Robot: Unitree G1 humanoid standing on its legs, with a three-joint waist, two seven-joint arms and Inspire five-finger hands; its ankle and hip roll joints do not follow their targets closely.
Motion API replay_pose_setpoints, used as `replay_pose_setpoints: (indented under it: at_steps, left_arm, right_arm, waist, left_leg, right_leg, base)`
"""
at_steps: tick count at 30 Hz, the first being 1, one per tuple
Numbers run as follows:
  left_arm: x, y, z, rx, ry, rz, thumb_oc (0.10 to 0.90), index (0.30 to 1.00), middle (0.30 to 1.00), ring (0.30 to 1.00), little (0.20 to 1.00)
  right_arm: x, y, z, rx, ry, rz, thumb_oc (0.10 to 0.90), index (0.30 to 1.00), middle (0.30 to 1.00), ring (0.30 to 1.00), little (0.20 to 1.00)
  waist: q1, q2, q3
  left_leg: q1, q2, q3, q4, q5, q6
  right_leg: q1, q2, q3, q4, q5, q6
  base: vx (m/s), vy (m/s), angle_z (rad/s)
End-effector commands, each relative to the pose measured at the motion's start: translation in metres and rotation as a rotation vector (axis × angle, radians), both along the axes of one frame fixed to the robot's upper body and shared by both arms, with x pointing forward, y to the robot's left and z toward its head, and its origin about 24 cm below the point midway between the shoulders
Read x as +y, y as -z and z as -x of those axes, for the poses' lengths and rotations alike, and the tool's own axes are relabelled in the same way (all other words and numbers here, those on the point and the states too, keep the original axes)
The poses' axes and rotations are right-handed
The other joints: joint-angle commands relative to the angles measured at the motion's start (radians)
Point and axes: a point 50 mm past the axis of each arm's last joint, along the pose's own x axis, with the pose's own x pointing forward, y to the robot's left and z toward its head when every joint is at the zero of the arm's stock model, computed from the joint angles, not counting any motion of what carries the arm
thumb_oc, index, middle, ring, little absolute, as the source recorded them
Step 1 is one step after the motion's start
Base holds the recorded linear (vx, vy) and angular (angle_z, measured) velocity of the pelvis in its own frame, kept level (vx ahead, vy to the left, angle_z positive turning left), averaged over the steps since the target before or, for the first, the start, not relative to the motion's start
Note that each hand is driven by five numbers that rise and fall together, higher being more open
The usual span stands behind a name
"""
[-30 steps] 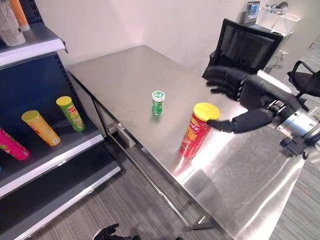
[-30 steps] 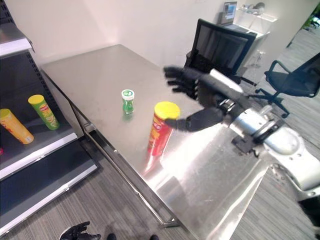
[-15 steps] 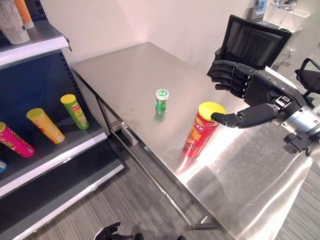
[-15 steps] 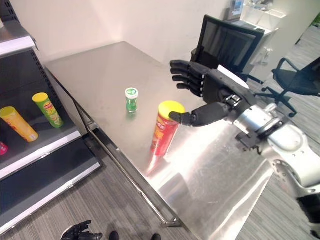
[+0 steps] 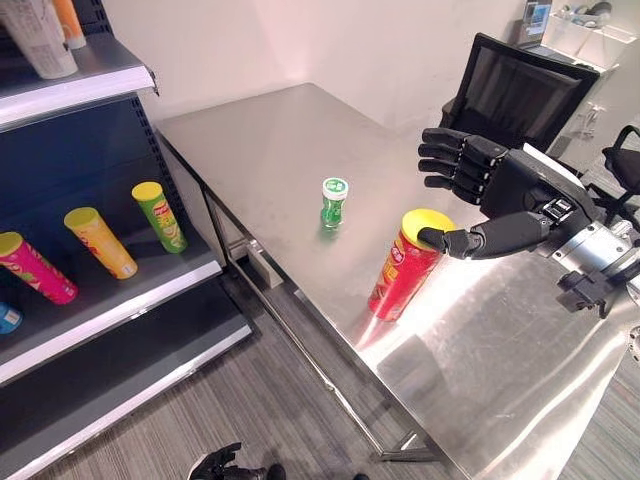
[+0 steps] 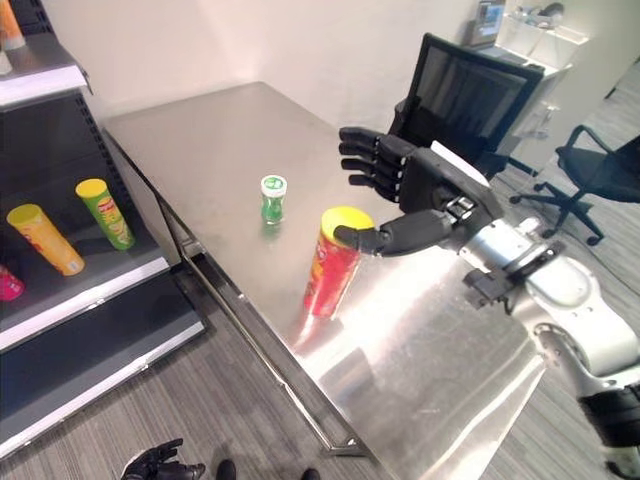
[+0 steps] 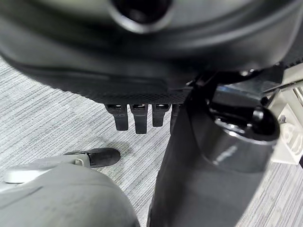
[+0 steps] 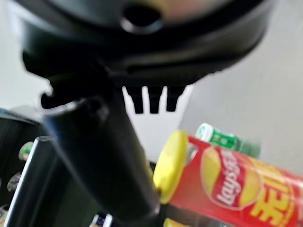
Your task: Put the goods on the table back onto the shelves and tidy them up.
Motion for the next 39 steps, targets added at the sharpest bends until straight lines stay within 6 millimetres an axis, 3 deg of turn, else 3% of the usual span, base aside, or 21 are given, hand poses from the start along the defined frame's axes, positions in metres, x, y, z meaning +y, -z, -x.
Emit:
replay_pose_setpoints:
  at_steps: [1, 4, 15, 25, 30, 39]
  left_arm:
    - [0.004, -0.003, -0.011, -0.025, 0.074, -0.023, 0.800, 0.900, 0.900, 0.900, 0.900]
    - [0.004, -0.003, -0.010, -0.024, 0.072, -0.024, 0.800, 0.900, 0.900, 0.900, 0.900]
    - [0.004, -0.003, -0.008, -0.021, 0.071, -0.021, 0.800, 0.900, 0.900, 0.900, 0.900]
    - [0.004, -0.003, -0.008, -0.023, 0.103, -0.016, 0.800, 0.900, 0.900, 0.900, 0.900]
    - [0.003, -0.003, -0.009, -0.027, 0.100, -0.009, 0.800, 0.900, 0.900, 0.900, 0.900]
    - [0.002, -0.003, -0.009, -0.029, 0.097, -0.003, 0.800, 0.900, 0.900, 0.900, 0.900]
  right_arm:
    - [0.011, -0.046, 0.002, -0.227, -0.078, -0.137, 0.800, 0.900, 0.900, 0.900, 0.900]
    - [0.008, -0.047, 0.001, -0.260, -0.065, -0.238, 0.800, 0.900, 0.900, 0.900, 0.900]
    - [0.024, -0.043, 0.002, -0.251, -0.154, -0.294, 0.800, 0.900, 0.900, 0.900, 0.900]
    - [0.035, -0.033, 0.009, -0.147, -0.246, -0.083, 0.800, 0.900, 0.900, 0.900, 0.900]
    - [0.019, -0.026, 0.003, -0.120, -0.129, 0.044, 0.800, 0.900, 0.900, 0.900, 0.900]
    - [0.011, -0.020, -0.002, -0.089, -0.079, 0.088, 0.800, 0.900, 0.900, 0.900, 0.900]
  waist:
    - [0.042, -0.006, -0.057]
    - [0.049, -0.003, -0.057]
    - [0.062, 0.000, -0.056]
    - [0.064, -0.009, -0.058]
    - [0.057, -0.015, -0.057]
    - [0.056, -0.021, -0.054]
  left_leg:
    - [0.025, 0.082, 0.078, 0.010, -0.065, -0.072]
    - [0.026, 0.080, 0.075, 0.010, -0.066, -0.069]
    - [0.025, 0.073, 0.067, 0.010, -0.068, -0.065]
    - [0.020, 0.074, 0.064, 0.010, -0.068, -0.066]
    - [0.021, 0.077, 0.069, 0.010, -0.068, -0.067]
    - [0.018, 0.076, 0.065, 0.010, -0.068, -0.067]
  right_leg:
    - [0.020, -0.087, -0.004, 0.006, -0.040, 0.117]
    - [0.023, -0.088, -0.006, 0.006, -0.040, 0.117]
    - [0.026, -0.094, -0.013, 0.006, -0.040, 0.118]
    - [0.020, -0.097, -0.014, 0.006, -0.036, 0.120]
    - [0.018, -0.095, -0.013, 0.006, -0.035, 0.122]
    - [0.015, -0.093, -0.013, 0.006, -0.036, 0.122]
  base:
    - [0.00, 0.000, 0.00]
    - [0.01, 0.001, 0.01]
    - [0.00, 0.002, 0.05]
    - [0.00, 0.000, 0.00]
    - [0.00, 0.000, 0.00]
    - [0.00, 0.000, 0.00]
